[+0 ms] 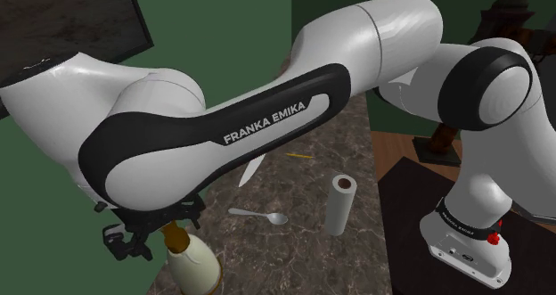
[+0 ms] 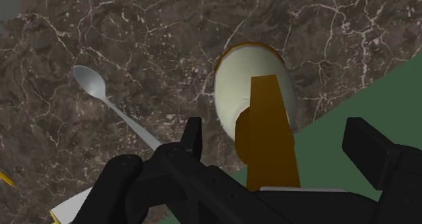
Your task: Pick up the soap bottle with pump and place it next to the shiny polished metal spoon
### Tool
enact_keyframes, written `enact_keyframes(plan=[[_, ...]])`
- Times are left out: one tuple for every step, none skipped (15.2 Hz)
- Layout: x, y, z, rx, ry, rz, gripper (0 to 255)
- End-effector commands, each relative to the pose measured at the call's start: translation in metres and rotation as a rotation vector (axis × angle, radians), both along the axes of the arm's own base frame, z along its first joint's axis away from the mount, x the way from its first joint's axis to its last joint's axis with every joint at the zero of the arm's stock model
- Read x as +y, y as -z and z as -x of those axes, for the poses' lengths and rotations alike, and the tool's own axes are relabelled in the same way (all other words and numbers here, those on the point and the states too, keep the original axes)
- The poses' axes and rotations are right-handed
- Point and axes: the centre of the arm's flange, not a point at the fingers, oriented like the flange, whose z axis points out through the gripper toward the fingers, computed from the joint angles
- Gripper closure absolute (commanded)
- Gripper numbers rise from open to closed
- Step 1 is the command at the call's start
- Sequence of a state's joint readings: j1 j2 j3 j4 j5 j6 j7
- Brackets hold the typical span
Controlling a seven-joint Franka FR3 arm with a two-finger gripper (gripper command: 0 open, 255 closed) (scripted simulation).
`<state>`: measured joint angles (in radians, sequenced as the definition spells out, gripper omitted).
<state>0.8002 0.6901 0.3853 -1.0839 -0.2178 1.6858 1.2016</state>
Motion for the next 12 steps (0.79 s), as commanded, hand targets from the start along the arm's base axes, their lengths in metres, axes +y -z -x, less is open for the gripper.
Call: enact_keyframes(plan=[[0.0,0.0,0.0,0.0,0.0,0.0,0],[0.0,-0.013,-0.001,0.0,0.0,0.0,0],[0.001,-0.026,-0.001,0.0,0.0,0.0,0],[0.001,-0.04,-0.002,0.0,0.0,0.0,0],[0.002,-0.05,-0.002,0.0,0.0,0.0,0],[0.002,-0.05,-0.002,0.0,0.0,0.0,0],[0.002,-0.05,-0.002,0.0,0.0,0.0,0],[0.002,-0.05,-0.002,0.0,0.0,0.0,0],[0.002,-0.05,-0.002,0.0,0.0,0.0,0],[0.002,-0.05,-0.002,0.0,0.0,0.0,0],[0.002,-0.05,-0.002,0.0,0.0,0.0,0],[0.002,-0.05,-0.002,0.0,0.0,0.0,0]])
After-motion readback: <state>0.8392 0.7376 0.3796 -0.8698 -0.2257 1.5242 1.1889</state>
